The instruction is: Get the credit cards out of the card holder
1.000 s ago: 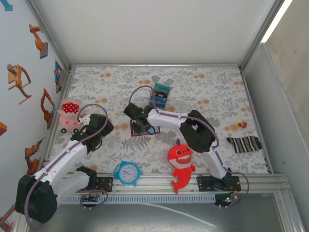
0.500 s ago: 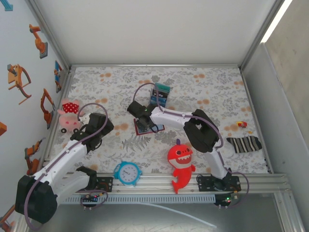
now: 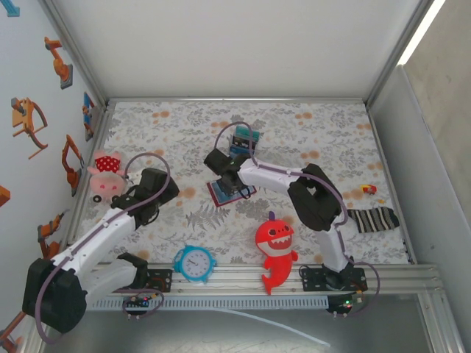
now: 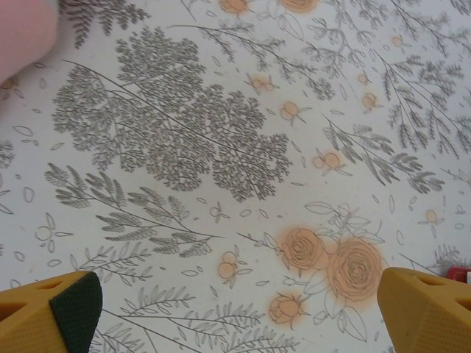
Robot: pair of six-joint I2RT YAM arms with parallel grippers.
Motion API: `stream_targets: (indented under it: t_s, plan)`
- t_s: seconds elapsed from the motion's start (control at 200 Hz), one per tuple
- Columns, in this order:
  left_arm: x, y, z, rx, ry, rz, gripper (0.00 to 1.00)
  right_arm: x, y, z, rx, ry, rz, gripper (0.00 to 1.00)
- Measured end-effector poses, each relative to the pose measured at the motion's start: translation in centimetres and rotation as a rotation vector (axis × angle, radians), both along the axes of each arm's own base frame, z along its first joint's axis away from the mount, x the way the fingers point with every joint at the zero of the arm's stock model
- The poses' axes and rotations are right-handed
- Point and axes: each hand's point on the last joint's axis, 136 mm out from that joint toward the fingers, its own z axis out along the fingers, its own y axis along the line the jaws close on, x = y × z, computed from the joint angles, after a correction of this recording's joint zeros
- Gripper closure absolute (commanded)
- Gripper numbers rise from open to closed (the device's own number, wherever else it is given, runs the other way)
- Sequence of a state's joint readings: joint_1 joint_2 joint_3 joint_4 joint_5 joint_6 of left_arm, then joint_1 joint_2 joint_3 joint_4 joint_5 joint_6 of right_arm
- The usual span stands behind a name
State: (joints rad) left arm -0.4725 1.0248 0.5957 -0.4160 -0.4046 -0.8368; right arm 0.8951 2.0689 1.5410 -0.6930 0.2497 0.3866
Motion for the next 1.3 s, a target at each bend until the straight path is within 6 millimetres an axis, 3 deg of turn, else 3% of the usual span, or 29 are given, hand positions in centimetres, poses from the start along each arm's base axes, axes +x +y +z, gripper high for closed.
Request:
stream_targets:
  t_s: [0.436, 0.806, 1.062, 1.302]
  plan:
    - [1.7, -6.7, -0.6, 0.067, 0.05, -0.197, 0.03, 0.4, -4.2, 0.1, -0.004, 0.006, -0.08, 0.67]
    - [2.0, -12.7, -3.0, 0.149, 0.118, -0.369, 0.03, 1.3, -7.6, 0.1, 0.018, 0.018, -0.163, 0.68]
    - [2.0, -14.4, -5.5, 0.167, 0.176, -0.416, 0.03, 1.3, -8.4, 2.4, 0.072, -0.016, -0.19, 0.73]
    - [2.1, -14.8, -6.7, 0.16, 0.197, -0.425, 0.03, 1.0, -7.5, 3.9, 0.17, -0.014, -0.179, 0.74]
